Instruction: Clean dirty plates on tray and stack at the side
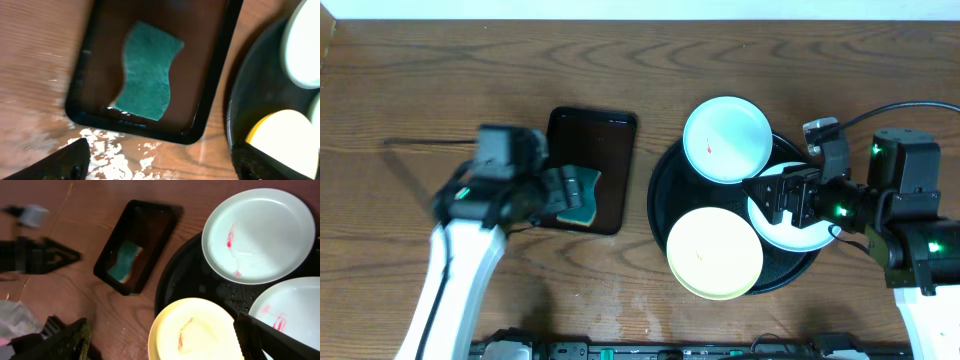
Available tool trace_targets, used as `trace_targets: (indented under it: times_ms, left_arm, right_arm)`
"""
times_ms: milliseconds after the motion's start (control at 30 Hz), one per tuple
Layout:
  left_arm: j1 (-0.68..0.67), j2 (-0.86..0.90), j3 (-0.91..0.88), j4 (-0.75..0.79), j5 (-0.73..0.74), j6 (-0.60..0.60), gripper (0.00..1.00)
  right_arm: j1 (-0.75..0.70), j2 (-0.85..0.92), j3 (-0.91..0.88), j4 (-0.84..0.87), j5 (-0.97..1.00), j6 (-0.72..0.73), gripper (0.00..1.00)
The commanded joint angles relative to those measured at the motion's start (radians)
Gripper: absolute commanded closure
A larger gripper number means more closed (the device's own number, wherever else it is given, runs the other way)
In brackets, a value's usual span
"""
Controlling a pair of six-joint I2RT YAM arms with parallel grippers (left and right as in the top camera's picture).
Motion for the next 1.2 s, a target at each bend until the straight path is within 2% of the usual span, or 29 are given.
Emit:
trace_targets:
  times_ms: [0, 67, 200, 233, 467, 567, 633, 667, 900, 933, 1000, 1067, 1167]
  left_arm:
    - [-0.092, 0.158, 0.005, 0.035, -0.108, 0.023, 0.15]
    - [-0.121, 0.230, 0.006, 0.071, -0.158, 0.023, 0.23]
    - [-0.133, 0.369, 0.006, 0.150, -0.179, -0.001, 0.27]
    - [-0.132, 0.395, 0.006, 0.167, -0.180, -0.003, 0.32]
    - [-0.130, 0.554, 0.006, 0.299, -0.228, -0.003, 0.45]
    - [-0.130, 0.589, 0.006, 0.326, -0.225, -0.003, 0.68]
    - [-0.130, 0.594, 0.006, 0.334, -0.217, -0.003, 0.87]
    - [-0.130, 0.592, 0.007, 0.333, -0.217, -0.003, 0.92]
    - [-0.130, 0.499, 0.051, 0.280, -0.217, -0.003, 0.92]
    - [-0.130, 0.477, 0.051, 0.276, -0.217, -0.003, 0.85]
    - [-0.130, 0.435, 0.051, 0.256, -0.217, -0.003, 0.47]
    - [-0.131, 0.412, 0.050, 0.226, -0.217, -0.003, 0.41]
    - [-0.131, 0.413, 0.037, 0.196, -0.218, -0.003, 0.40]
  right_arm:
    - [0.006, 0.010, 0.019, 0.000, -0.040, 0.005, 0.11]
    - [0.006, 0.012, 0.018, -0.006, -0.039, 0.005, 0.17]
    - [0.019, 0.013, 0.018, -0.041, -0.034, 0.003, 0.26]
    - [0.023, 0.013, 0.018, -0.053, -0.024, 0.002, 0.29]
    - [0.032, 0.013, 0.018, -0.113, 0.043, 0.002, 0.30]
    - [0.032, 0.013, 0.018, -0.112, 0.043, 0.002, 0.30]
    - [0.032, 0.013, 0.018, -0.111, 0.044, 0.002, 0.31]
    - [0.032, 0.013, 0.018, -0.111, 0.044, 0.002, 0.31]
    - [0.032, 0.013, 0.018, -0.111, 0.071, 0.002, 0.32]
    - [0.032, 0.013, 0.018, -0.108, 0.069, 0.002, 0.30]
    - [0.032, 0.013, 0.018, -0.101, 0.063, 0.002, 0.13]
    - [0.032, 0.013, 0.018, -0.095, 0.063, 0.002, 0.16]
    - [0.032, 0.013, 0.018, -0.077, 0.062, 0.002, 0.16]
